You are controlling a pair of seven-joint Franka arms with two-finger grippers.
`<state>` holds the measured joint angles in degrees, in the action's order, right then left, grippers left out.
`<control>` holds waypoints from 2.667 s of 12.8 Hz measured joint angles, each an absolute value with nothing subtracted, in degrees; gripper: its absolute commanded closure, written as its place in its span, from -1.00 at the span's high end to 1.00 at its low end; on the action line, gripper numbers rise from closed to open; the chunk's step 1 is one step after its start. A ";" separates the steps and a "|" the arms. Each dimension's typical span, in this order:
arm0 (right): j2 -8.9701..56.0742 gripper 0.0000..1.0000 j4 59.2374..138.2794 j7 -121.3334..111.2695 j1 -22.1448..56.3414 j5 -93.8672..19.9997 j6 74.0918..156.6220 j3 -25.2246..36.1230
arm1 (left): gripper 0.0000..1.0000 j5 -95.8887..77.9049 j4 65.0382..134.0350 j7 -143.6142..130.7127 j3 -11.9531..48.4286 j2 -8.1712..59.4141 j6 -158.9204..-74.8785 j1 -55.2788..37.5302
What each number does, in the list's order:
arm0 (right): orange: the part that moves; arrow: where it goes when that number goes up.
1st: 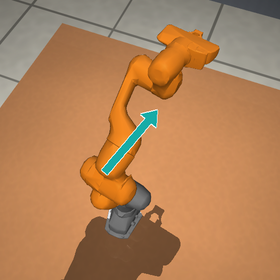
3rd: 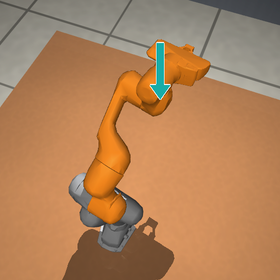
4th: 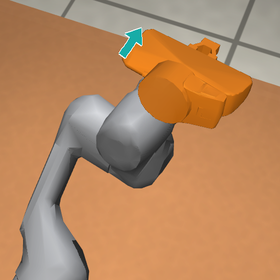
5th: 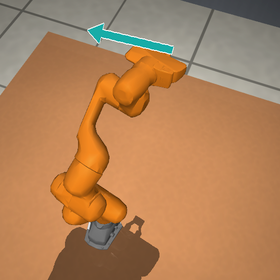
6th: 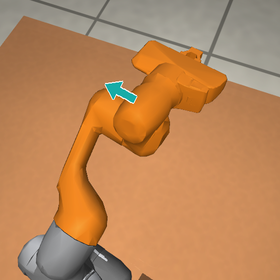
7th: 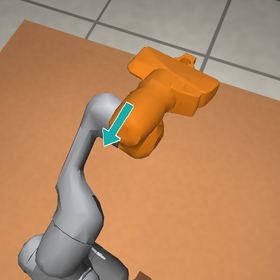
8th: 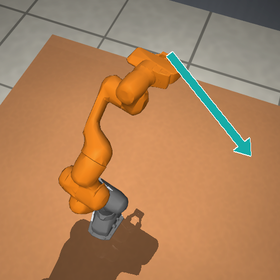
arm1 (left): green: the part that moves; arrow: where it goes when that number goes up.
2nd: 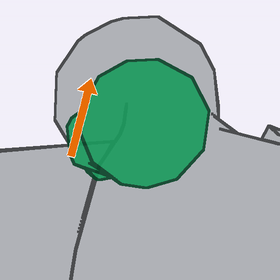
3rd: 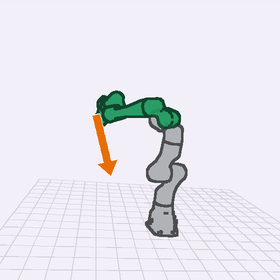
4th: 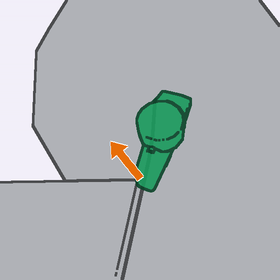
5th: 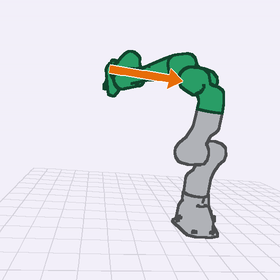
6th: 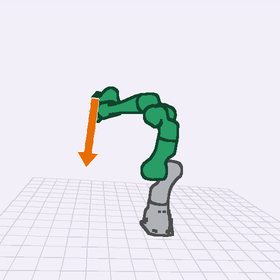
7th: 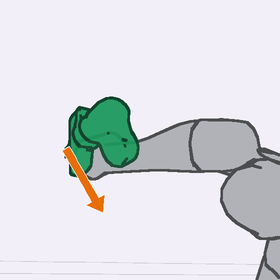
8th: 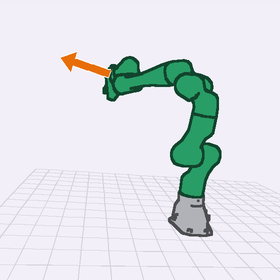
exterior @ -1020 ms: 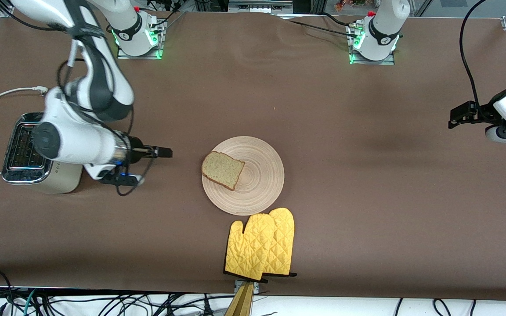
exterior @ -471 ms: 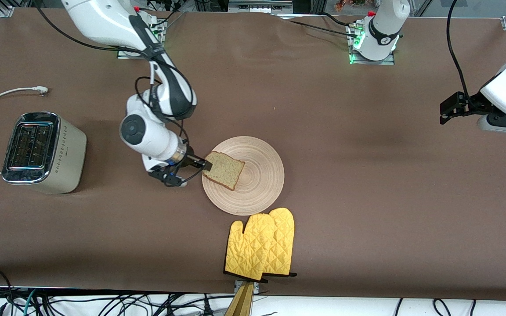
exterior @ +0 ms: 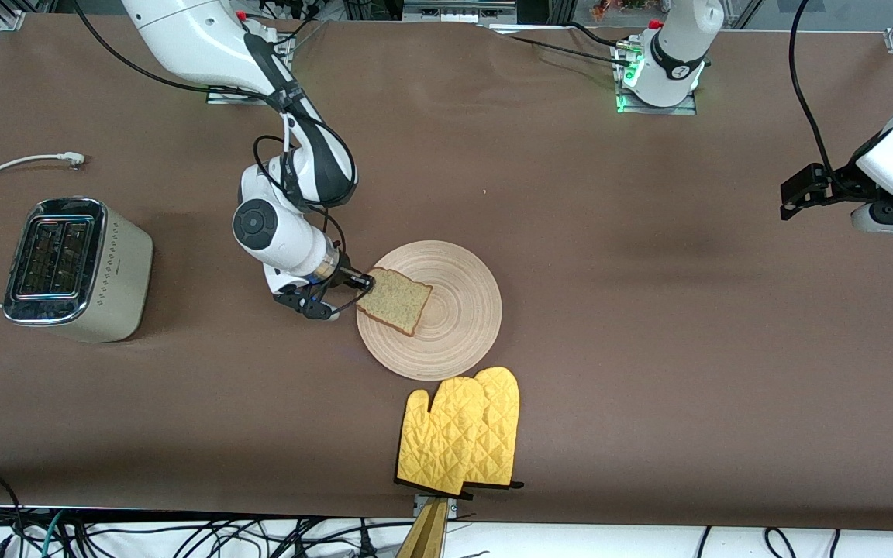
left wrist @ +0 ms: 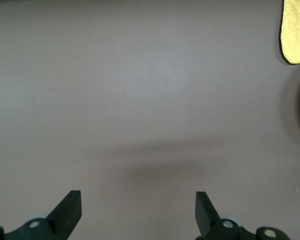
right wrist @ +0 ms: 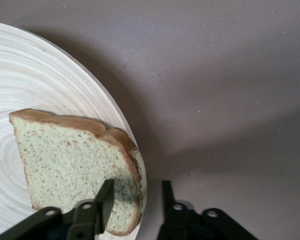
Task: Move plate and put bread in toaster
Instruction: 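Lower the right gripper and grasp the bread slice on the plate, then lift the bread with the right gripper and carry it over the toaster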
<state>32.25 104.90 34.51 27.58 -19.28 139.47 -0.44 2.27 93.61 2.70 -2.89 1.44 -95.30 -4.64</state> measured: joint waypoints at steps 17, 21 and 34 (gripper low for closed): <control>21.30 -1.00 96.36 33.51 27.78 -9.80 111.25 4.41 | 1.00 2.11 93.53 2.17 -2.91 1.49 -94.90 -4.59; 19.59 -1.00 86.49 27.19 27.70 -1.27 90.02 10.49 | 1.00 -0.04 93.55 1.78 -2.97 2.37 -92.56 -4.01; 21.17 -1.00 82.49 -3.10 24.47 29.06 82.46 27.72 | 1.00 -0.27 93.55 1.61 -2.90 2.75 -91.97 -3.81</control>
<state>21.17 82.49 -3.10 24.47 29.06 82.46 27.72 -0.27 93.55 1.61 -2.90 2.75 -91.97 -3.81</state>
